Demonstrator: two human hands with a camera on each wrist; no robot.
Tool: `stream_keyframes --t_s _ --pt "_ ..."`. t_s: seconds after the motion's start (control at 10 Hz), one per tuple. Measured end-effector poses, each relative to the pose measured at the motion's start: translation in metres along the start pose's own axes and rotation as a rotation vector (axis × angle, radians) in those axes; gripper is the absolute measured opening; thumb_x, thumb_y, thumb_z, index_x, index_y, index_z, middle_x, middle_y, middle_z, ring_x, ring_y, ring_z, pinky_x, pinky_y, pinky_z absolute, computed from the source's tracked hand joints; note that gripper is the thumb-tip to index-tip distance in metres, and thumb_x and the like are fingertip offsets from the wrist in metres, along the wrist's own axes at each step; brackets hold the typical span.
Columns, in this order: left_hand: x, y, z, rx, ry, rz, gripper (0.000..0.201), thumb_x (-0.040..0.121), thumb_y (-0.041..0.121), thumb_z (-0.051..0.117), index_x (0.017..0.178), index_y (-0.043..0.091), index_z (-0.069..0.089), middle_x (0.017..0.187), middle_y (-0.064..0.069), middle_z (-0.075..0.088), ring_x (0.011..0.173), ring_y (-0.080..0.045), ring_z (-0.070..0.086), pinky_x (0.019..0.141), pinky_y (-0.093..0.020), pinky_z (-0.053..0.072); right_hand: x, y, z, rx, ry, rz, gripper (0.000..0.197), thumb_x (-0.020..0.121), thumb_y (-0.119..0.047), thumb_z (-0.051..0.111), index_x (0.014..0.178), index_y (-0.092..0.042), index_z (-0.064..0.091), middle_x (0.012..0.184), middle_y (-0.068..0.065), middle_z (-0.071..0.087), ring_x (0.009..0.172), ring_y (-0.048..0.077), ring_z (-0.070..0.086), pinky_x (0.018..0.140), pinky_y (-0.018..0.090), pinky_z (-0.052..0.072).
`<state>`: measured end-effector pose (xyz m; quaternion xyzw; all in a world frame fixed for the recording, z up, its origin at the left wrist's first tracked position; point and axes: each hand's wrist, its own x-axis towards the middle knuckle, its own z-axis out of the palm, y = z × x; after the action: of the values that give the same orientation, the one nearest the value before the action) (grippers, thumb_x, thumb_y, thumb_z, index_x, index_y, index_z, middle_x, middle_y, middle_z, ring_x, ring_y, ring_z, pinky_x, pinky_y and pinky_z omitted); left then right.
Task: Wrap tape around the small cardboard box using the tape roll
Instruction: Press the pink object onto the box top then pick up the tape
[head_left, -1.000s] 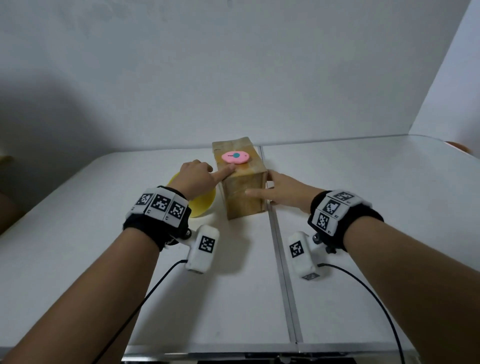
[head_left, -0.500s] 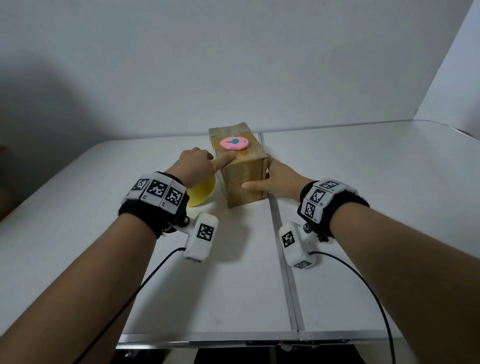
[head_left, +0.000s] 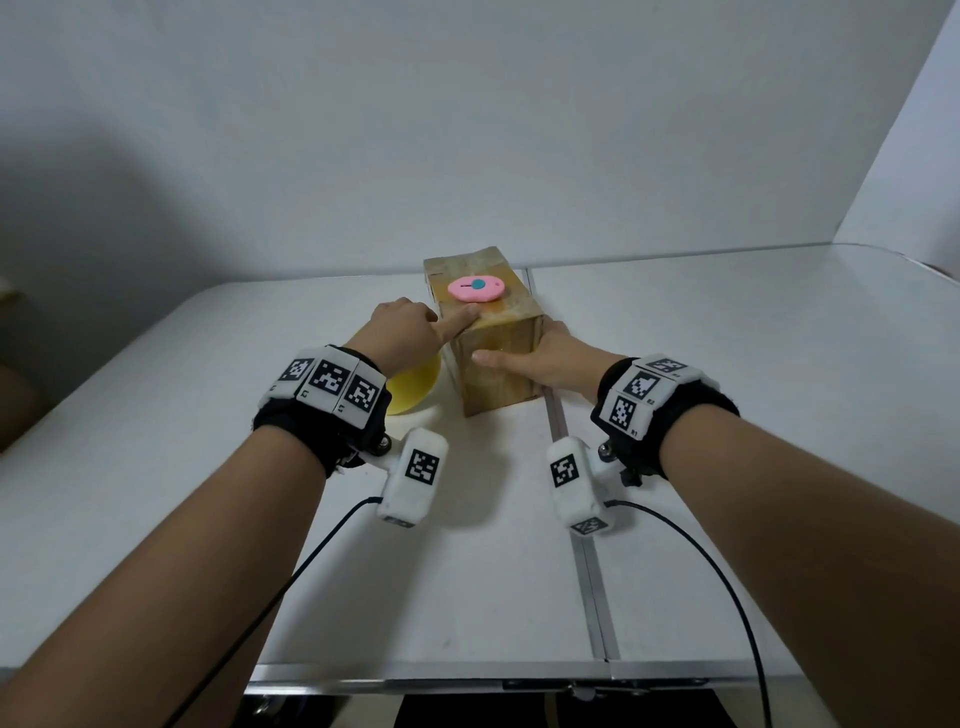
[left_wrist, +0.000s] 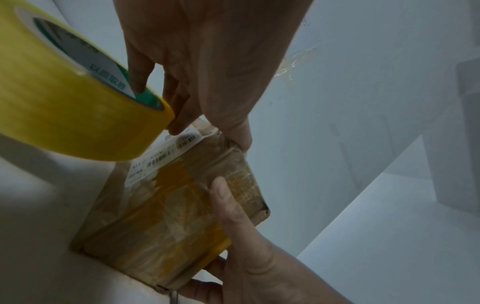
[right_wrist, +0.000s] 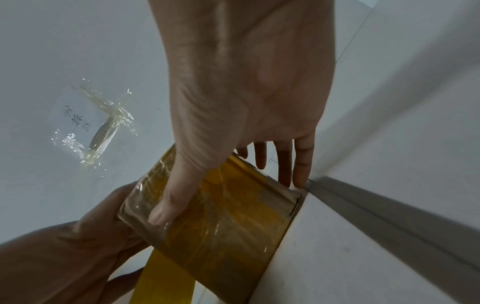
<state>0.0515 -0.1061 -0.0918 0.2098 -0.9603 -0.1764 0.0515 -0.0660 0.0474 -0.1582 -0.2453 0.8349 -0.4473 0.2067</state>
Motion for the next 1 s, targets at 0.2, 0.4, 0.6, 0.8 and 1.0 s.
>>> stream_keyframes --t_s 0.2,0.4,0.6,0.8,1.0 --pt "0.002 -0.003 0.002 0.03 0.008 0.013 0.07 0.091 0.066 0.035 0.099 0.003 0.066 0.11 -0.02 0.067 0.106 -0.033 0.061 0.084 -0.035 0.044 0.011 0.013 0.007 -0.03 -0.002 0.001 0.122 0.028 -0.08 0.081 0.137 -0.041 0.043 0.129 -0.006 0.06 0.117 0.014 0.063 0.099 0.041 0.053" --pt "0.001 -0.004 0.002 0.03 0.017 0.014 0.074 0.089 0.069 0.034 0.103 0.003 0.066 0.112 -0.02 0.066 0.107 -0.034 0.061 0.085 -0.036 0.044 -0.008 0.003 0.0 -0.13 -0.029 0.012 0.123 0.029 -0.06 0.089 0.137 -0.024 0.044 0.124 0.0 0.06 0.114 0.019 0.062 0.097 0.04 0.054" --pt "0.0 -0.003 0.002 0.022 0.018 0.012 0.076 0.09 0.069 0.034 0.111 0.002 0.065 0.117 -0.019 0.065 0.11 -0.034 0.059 0.081 -0.035 0.041 -0.063 -0.043 -0.032 -0.183 -0.075 0.189 0.021 0.088 0.003 0.043 0.081 -0.003 0.062 0.077 0.009 0.063 0.067 0.017 0.061 0.06 0.022 0.051" --pt "-0.004 0.001 0.0 0.031 0.01 0.018 0.076 0.091 0.066 0.033 0.109 -0.001 0.065 0.115 -0.022 0.066 0.109 -0.036 0.06 0.084 -0.037 0.044 -0.08 -0.035 -0.023 0.278 -0.352 0.088 0.023 0.097 -0.007 0.049 0.103 -0.013 0.07 0.093 0.004 0.075 0.076 0.012 0.069 0.07 0.019 0.052" --pt "-0.002 0.002 0.0 0.09 -0.008 0.004 0.077 0.092 0.066 0.03 0.11 0.0 0.064 0.116 -0.021 0.065 0.11 -0.036 0.059 0.086 -0.037 0.044 -0.065 -0.039 0.004 0.466 -0.364 0.148 0.021 0.098 -0.007 0.051 0.109 -0.009 0.069 0.083 0.0 0.079 0.062 0.006 0.069 0.05 0.013 0.05"
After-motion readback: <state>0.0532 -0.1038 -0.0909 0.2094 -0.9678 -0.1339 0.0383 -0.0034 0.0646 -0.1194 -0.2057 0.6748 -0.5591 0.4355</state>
